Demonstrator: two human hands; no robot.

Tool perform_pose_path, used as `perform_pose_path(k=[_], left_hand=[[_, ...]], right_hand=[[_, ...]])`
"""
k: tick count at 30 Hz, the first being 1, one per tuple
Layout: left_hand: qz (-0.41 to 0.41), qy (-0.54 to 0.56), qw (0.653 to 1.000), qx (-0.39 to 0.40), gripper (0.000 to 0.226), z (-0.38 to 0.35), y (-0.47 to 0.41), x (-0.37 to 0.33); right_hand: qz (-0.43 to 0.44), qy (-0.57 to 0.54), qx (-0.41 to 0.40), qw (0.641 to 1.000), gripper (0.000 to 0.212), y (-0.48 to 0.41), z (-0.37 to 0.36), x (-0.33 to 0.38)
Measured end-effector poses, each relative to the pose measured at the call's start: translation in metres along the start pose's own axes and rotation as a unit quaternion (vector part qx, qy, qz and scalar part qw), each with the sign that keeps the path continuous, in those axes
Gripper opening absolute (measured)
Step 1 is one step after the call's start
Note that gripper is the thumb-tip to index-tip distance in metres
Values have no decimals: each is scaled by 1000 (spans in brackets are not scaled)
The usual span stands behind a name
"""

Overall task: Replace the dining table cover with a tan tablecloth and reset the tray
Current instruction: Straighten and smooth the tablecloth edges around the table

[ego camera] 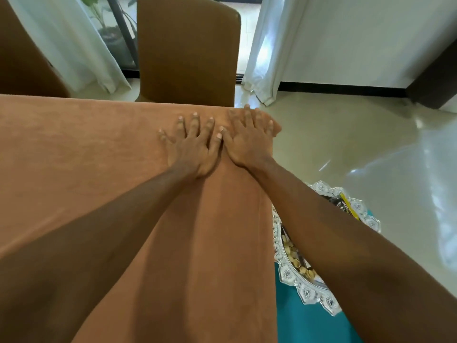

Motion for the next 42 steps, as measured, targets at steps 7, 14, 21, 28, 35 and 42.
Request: perform_pose_path(k=[7, 14, 21, 28, 35, 42], left_hand=[[-1, 0, 1000, 0, 70, 4, -3, -4], [-11, 18, 999, 39, 68, 5, 12, -13], [-67, 28, 997, -10, 67, 5, 135, -24], [-52, 17, 998, -12, 68, 6, 251, -33], [-50, 41, 998, 17, 67, 13, 374, -46], [-113, 55, 991, 45, 61, 18, 469, -38]], right_hand=[[-13, -43, 15, 999, 71, -8, -1, -12], [-16, -67, 32, 997, 68, -19, -3, -21], [-24, -30, 65, 997, 68, 2, 16, -12], [29, -14, 10, 999, 58, 141, 27, 29], [-12, -16, 26, 999, 61, 242, 38, 15], [-21, -17, 42, 999, 60, 320, 45, 48]])
Point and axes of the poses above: each hand's wrist, its own y-axis away from the middle knuckle, its own z-axis out of the back of the hand, x = y × z, the point moved 7 cm from there along -y, towards the middle knuckle, and after that the axes turned 4 degrees about -x, right-handed, at the moved point
